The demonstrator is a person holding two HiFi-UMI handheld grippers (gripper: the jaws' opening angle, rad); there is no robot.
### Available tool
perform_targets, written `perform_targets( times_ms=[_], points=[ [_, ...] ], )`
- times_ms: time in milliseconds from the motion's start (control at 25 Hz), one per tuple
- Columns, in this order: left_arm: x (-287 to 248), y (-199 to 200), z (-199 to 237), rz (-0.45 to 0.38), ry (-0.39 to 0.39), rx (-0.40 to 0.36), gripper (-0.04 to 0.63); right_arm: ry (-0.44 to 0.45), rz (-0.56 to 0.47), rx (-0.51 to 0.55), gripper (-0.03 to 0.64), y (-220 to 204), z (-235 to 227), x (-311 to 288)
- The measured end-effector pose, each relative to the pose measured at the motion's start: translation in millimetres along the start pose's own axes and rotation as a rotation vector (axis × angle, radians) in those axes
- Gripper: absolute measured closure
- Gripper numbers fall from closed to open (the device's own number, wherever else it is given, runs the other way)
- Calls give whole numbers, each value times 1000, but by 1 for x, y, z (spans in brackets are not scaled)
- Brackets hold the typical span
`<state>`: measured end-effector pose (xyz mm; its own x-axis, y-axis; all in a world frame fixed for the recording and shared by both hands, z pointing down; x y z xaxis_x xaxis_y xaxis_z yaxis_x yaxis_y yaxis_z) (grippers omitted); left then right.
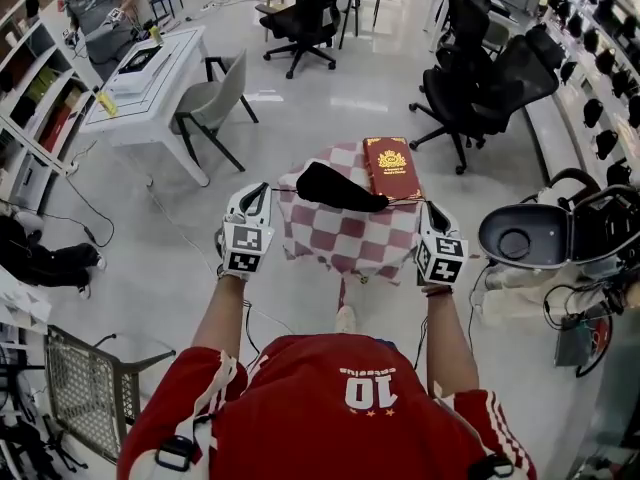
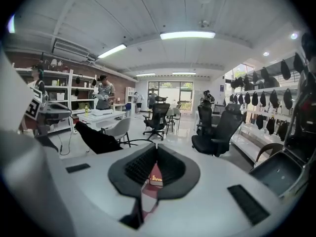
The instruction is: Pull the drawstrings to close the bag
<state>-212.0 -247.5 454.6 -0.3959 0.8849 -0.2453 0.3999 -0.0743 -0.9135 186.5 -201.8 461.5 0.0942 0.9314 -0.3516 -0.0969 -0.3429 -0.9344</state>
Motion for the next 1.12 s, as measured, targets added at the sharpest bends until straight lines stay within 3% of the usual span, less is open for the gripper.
perform_targets(
  times_ms=[160,440,1120],
  points=[
    [12,7,7,-4,32,21,586,-31,-14,-19,591,6,-1,13],
    [25,22,11,0,88,-47,586,-108,-45,-61,591,20,-8,35],
    [56,10,28,9,132,-94,585,-162,-86,-125,592,22,-6,58]
  ],
)
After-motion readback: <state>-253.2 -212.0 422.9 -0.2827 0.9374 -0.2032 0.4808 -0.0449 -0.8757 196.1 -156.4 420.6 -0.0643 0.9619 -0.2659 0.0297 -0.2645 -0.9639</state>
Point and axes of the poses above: the fingertips, and each gripper's own axes: x backward along the fingers, z to its left, y out of its top, the point moved 9 cm from there along x, backward along the fingers, and after that the axes turned 1 degree about -y, right-handed, at the moved point
